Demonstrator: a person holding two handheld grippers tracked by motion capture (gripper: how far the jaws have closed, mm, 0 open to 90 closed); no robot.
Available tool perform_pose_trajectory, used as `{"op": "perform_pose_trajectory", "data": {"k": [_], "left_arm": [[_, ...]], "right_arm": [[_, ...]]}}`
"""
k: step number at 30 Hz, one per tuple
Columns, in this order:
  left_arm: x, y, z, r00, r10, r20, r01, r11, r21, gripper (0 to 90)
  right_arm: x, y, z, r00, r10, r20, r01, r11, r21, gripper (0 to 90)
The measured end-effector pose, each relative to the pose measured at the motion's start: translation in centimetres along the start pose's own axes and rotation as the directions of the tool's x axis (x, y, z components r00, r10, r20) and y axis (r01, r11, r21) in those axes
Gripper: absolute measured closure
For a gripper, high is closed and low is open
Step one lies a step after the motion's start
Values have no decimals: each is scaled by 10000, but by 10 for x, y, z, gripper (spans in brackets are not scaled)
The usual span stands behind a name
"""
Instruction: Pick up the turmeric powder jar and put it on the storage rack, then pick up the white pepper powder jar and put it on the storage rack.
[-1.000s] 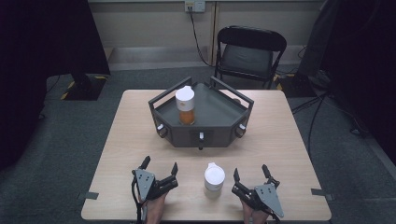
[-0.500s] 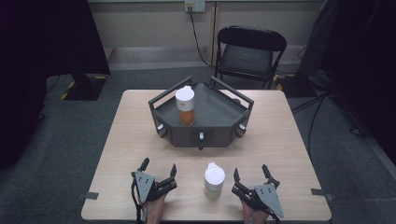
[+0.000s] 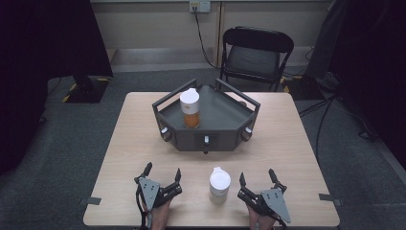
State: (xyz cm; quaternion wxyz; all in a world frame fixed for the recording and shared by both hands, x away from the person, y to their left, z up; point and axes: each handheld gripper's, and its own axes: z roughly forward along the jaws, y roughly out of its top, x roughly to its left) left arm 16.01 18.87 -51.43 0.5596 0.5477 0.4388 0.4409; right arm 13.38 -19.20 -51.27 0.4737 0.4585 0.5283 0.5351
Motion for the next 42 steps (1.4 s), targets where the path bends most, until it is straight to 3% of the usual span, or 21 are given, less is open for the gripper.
{"op": "perform_pose_trajectory", "data": {"k": [24,27,35,42], "left_arm": [[-1,0,0,10000,16,-50,-16,10000,-4,1],[-1,0,0,10000,15,-49,-15,10000,-4,1],[-1,0,0,10000,15,-48,-15,10000,-7,1],[-1,0,0,10000,17,-52,-17,10000,-4,2]], "right_arm": [[-2,1,-2,9999,139,20,-139,9998,-107,30],[-4,7,-2,9998,111,-135,-111,9999,23,30],[-1,22,-6,9987,-116,-487,100,9994,-341,33],[0,31,-9,9965,26,-831,-68,9987,-508,32]]}}
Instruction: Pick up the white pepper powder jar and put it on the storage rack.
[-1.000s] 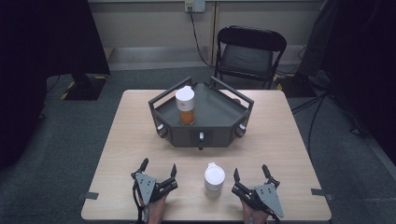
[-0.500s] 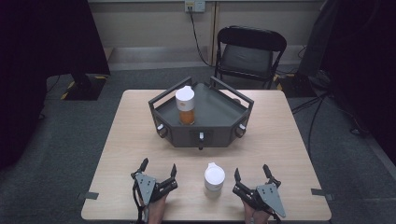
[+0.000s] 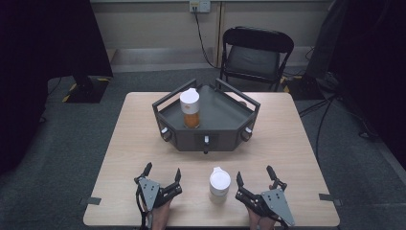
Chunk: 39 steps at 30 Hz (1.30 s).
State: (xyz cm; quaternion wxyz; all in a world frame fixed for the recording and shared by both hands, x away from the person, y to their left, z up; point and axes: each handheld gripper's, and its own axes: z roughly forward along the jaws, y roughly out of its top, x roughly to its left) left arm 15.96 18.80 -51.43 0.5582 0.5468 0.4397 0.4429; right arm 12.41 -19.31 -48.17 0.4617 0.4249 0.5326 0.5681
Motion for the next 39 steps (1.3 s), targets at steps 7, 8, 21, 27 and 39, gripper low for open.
{"op": "perform_pose_trajectory", "data": {"k": [7,8,21,27,39], "left_arm": [[0,0,0,10000,3,1,-3,10000,1,2],[0,0,0,10000,2,1,-2,10000,0,2],[-1,0,0,10000,5,-53,-5,10000,8,7],[-1,0,0,10000,3,-54,-3,10000,6,7],[-1,0,0,10000,5,-51,-5,10000,5,9]], "right_arm": [[6,6,-2,9995,-92,-313,85,9997,-232,32],[7,7,-3,9993,-95,-355,85,9996,-274,32],[23,22,-7,9921,-137,-1250,45,9973,-736,29],[29,23,-4,9860,-127,-1660,54,9990,-445,36],[38,15,0,9799,125,-1992,-56,9994,351,55]]}}
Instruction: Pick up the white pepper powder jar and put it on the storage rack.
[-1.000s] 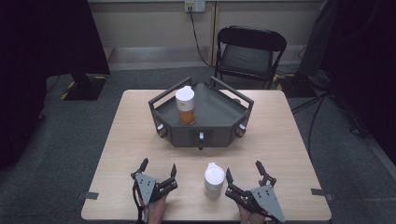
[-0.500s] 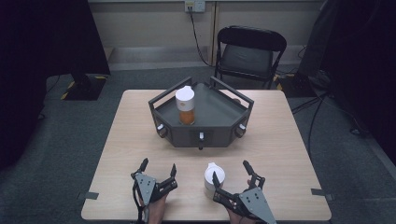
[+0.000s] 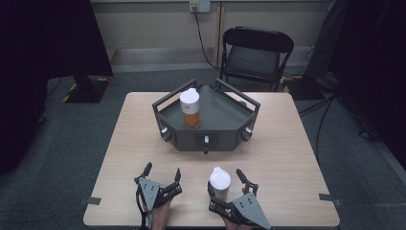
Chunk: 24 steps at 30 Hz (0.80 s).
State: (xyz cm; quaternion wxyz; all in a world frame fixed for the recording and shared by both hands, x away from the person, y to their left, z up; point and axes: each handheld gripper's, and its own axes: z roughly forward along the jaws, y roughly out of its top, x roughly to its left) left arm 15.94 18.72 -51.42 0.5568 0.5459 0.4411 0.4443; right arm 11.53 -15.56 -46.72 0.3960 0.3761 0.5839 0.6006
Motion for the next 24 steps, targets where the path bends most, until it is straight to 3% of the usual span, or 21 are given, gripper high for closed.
{"op": "perform_pose_trajectory", "data": {"k": [9,14,24], "left_arm": [[0,0,0,10000,-1,1,1,10000,0,12],[1,0,0,10000,-2,34,2,10000,-1,11],[1,0,0,10000,-3,39,3,10000,-2,12]], "right_arm": [[-3,-13,2,9998,91,-197,-86,9997,235,134],[-7,-13,6,9988,258,-417,-232,9979,603,172],[-11,-17,7,9967,544,-607,-497,9958,763,252]]}}
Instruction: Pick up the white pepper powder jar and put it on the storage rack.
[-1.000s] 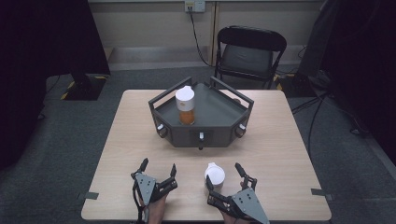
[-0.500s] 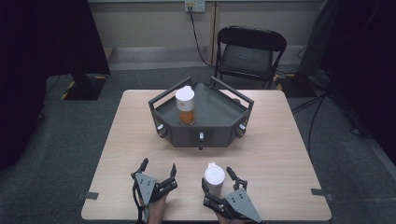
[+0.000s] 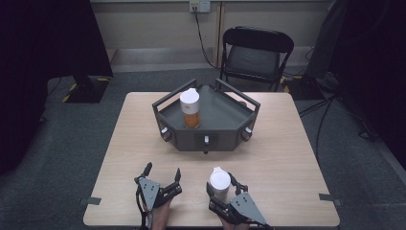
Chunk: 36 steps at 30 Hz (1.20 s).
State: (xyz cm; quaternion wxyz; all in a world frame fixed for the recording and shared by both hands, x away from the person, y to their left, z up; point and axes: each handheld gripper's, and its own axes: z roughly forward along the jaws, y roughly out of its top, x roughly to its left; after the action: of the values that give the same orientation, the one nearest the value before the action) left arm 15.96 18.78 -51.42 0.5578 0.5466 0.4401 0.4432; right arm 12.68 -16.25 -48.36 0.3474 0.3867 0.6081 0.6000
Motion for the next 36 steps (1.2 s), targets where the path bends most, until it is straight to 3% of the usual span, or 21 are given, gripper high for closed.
{"op": "perform_pose_trajectory", "data": {"k": [10,36], "left_arm": [[0,0,0,10000,0,4,0,10000,1,12],[0,0,0,10000,2,-11,-2,10000,2,20]], "right_arm": [[0,-1,0,9999,-133,35,133,9999,61,296],[0,13,1,9999,-88,141,84,9996,285,301]]}}
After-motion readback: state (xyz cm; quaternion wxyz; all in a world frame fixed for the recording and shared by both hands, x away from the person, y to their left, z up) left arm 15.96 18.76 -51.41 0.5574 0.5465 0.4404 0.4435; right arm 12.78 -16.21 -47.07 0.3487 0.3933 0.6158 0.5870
